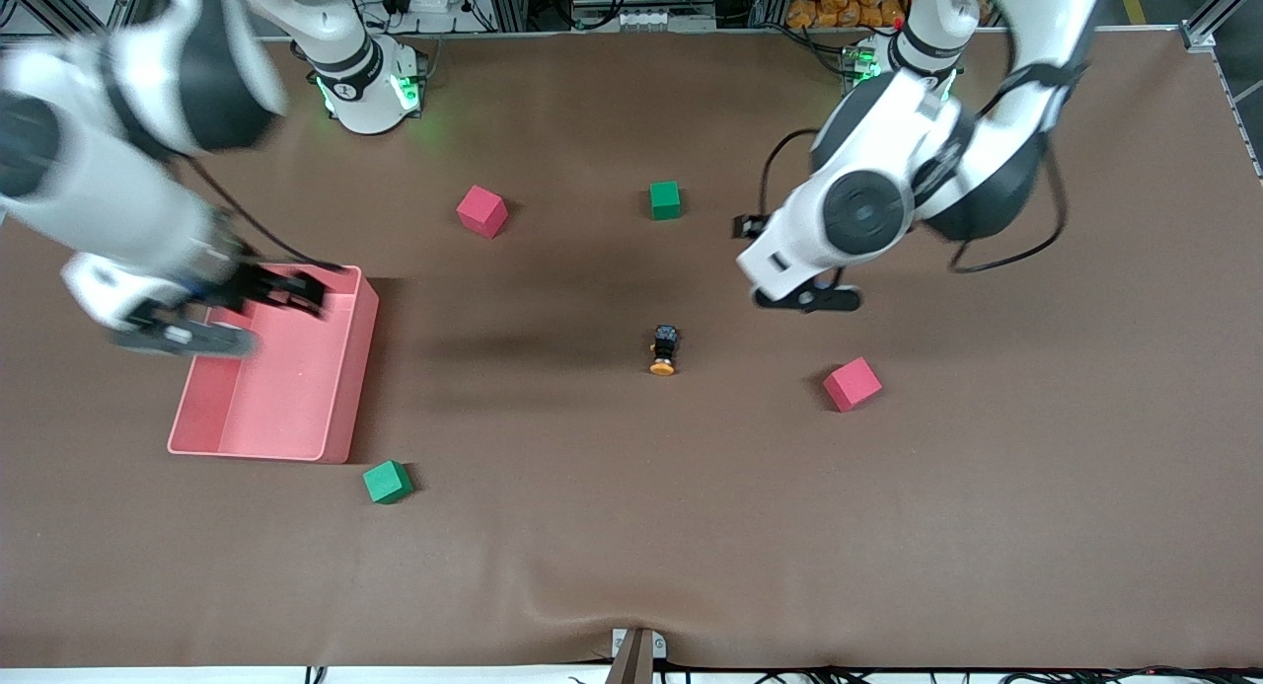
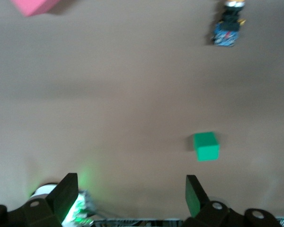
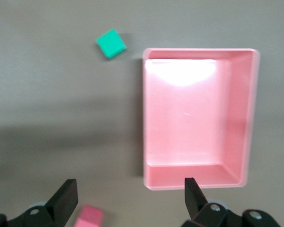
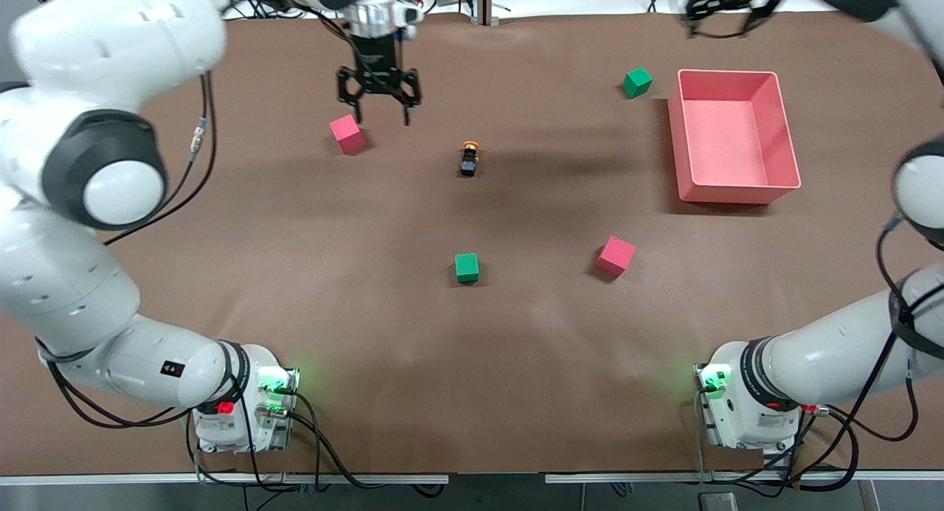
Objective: Place and upright button with both arms
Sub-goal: 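Grasp the upright button with the left gripper while the right gripper withdraws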
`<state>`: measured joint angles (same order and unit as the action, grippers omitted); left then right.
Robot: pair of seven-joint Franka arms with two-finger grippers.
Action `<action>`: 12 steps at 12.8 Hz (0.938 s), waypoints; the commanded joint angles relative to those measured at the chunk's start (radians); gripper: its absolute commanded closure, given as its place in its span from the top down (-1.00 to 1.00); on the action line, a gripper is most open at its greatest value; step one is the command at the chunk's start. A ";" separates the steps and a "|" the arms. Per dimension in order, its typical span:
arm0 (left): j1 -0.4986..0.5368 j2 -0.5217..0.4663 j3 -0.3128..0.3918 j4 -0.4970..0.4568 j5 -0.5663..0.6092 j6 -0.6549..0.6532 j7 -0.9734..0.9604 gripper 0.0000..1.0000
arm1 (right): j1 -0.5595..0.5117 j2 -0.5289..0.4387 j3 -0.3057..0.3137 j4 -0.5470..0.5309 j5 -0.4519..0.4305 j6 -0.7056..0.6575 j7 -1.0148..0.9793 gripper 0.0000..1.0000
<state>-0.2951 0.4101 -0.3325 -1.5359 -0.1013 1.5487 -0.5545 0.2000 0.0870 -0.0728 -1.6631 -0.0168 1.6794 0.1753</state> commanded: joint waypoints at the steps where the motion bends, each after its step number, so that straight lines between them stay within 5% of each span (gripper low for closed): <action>1: -0.064 0.125 0.004 0.101 -0.006 0.057 -0.036 1.00 | -0.117 -0.102 0.027 -0.055 0.030 -0.062 -0.123 1.00; 6: -0.183 0.286 0.023 0.169 0.014 0.227 -0.019 1.00 | -0.223 -0.165 0.036 0.024 0.031 -0.180 -0.162 1.00; 12: -0.200 0.401 0.069 0.175 0.046 0.422 0.125 1.00 | -0.235 -0.168 0.036 0.120 0.031 -0.348 -0.281 1.00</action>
<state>-0.4812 0.7769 -0.2853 -1.3986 -0.0694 1.9338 -0.4701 -0.0064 -0.0786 -0.0584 -1.5506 -0.0005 1.3687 -0.0548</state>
